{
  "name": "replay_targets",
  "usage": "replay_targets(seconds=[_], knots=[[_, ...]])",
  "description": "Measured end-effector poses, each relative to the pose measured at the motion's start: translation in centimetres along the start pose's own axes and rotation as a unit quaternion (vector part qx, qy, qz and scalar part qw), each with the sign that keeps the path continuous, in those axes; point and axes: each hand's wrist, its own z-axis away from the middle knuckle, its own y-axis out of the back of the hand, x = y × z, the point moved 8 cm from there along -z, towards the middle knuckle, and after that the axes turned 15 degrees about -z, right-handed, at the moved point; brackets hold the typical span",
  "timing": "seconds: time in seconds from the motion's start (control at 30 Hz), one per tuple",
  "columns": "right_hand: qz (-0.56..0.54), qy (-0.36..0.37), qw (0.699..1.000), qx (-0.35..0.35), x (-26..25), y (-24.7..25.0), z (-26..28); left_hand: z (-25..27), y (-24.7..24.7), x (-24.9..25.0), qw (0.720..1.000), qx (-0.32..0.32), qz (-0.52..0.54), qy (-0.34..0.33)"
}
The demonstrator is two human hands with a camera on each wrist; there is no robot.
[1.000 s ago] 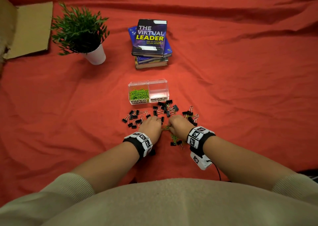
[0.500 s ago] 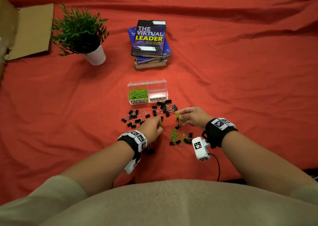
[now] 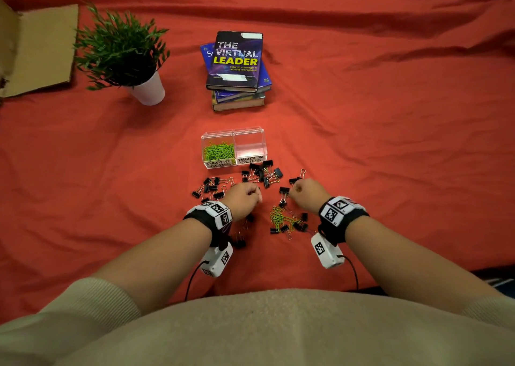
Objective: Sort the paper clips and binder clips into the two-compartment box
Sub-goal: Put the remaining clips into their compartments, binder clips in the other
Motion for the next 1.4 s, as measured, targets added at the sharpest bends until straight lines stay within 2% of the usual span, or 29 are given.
replay_targets(seconds=[0.13, 0.23, 0.33, 0.43, 0.6, 0.67, 0.8, 0.97, 1.07, 1.17, 1.3, 1.4], knots=[[0.03, 0.053, 0.996, -0.069, -1.5, -2.9, 0.7, -0.6, -0.6, -0.3, 0.999, -0.019, 0.02, 0.021], [-0.014, 0.032, 0.999, -0.029, -1.5, -1.5, -0.2, -1.4, -0.3, 0.3, 0.999, 0.005, -0.031, 0.008], [-0.049, 0.021, 0.999, 0.0, -1.5, 0.6, -1.2, -2.1, 0.2, 1.4, 0.99, 0.045, -0.131, -0.017], [-0.012, 0.053, 0.998, 0.011, -2.7, 1.4, -2.0, -2.4, 0.8, 2.8, 0.971, 0.068, -0.227, -0.04], [0.126, 0.098, 0.987, 0.007, -5.2, 0.4, -2.8, -3.4, 0.5, 2.3, 0.936, 0.052, -0.346, -0.035], [0.167, 0.097, 0.981, 0.007, -5.3, 0.1, -3.0, -3.4, 0.6, 1.7, 0.933, 0.052, -0.356, -0.032], [0.163, 0.082, 0.983, -0.011, -4.1, -0.3, -3.1, -2.7, 1.1, 0.5, 0.933, 0.053, -0.354, -0.038], [0.072, 0.052, 0.989, -0.114, -2.7, -1.0, -2.6, -1.9, 1.3, -0.7, 0.933, 0.04, -0.356, -0.033], [0.012, 0.051, 0.996, -0.067, -3.3, 0.0, -3.2, -2.0, 1.2, -0.7, 0.931, 0.036, -0.362, -0.038], [0.05, 0.051, 0.997, 0.002, -4.2, 0.3, -4.3, -2.6, 1.4, 0.4, 0.932, 0.043, -0.356, -0.052], [0.124, 0.039, 0.991, 0.016, -4.8, -1.2, -4.4, -3.9, 1.7, 2.0, 0.922, 0.053, -0.378, -0.067], [0.113, 0.023, 0.993, -0.002, -4.5, -2.0, -4.6, -4.7, 1.2, 2.4, 0.912, 0.027, -0.403, -0.077]])
